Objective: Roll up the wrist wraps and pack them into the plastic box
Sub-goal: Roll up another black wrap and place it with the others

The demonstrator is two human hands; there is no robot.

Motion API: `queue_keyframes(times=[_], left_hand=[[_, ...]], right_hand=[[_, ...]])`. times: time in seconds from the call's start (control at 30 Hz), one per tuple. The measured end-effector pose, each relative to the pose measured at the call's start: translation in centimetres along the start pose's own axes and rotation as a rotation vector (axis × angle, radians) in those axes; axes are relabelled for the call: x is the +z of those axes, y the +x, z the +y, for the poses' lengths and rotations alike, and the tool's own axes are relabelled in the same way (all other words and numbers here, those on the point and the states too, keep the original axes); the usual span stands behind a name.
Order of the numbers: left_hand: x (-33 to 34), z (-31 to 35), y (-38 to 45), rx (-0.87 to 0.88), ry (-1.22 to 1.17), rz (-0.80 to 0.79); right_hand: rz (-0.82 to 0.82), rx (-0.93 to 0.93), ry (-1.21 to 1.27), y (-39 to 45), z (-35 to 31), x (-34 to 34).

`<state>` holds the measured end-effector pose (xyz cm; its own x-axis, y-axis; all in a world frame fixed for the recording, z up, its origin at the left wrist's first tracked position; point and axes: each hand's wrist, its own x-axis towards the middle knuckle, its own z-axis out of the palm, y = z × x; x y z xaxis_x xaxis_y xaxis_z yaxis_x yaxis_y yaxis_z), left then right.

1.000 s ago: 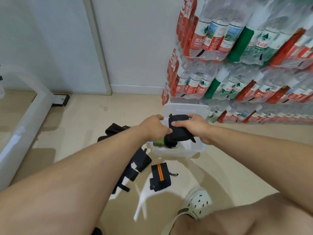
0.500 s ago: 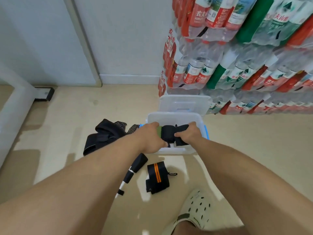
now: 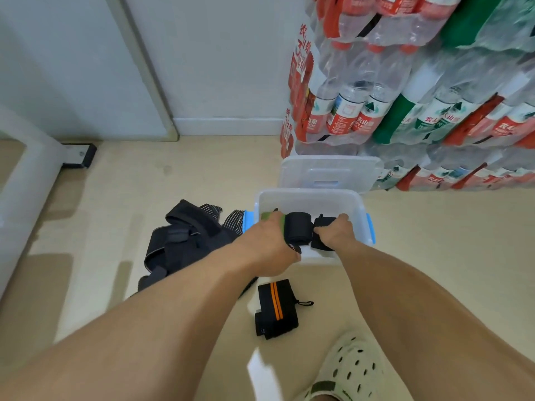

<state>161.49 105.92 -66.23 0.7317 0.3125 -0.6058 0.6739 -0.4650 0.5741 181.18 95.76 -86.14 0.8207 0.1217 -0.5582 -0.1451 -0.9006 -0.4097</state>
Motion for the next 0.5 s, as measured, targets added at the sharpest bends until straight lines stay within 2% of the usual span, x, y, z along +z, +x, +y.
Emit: queue_keyframes(times=[0.17,0.37,0.5], left_hand=[[-0.1,0.0,0.3,-0.026,0.025,-0.006],[-0.1,0.2,0.2,-0.072,0.091,-0.042],[0.0,0.1,0.0,-0.08,0.125,-0.047]], right_hand=[[0.003,-0.032,-0.02,1.3,0.7,0.2],[0.025,0.029,-0.086,2.3,1.3,0.6],[0.023,0.003,-0.043,2.4,1.3,0.5]])
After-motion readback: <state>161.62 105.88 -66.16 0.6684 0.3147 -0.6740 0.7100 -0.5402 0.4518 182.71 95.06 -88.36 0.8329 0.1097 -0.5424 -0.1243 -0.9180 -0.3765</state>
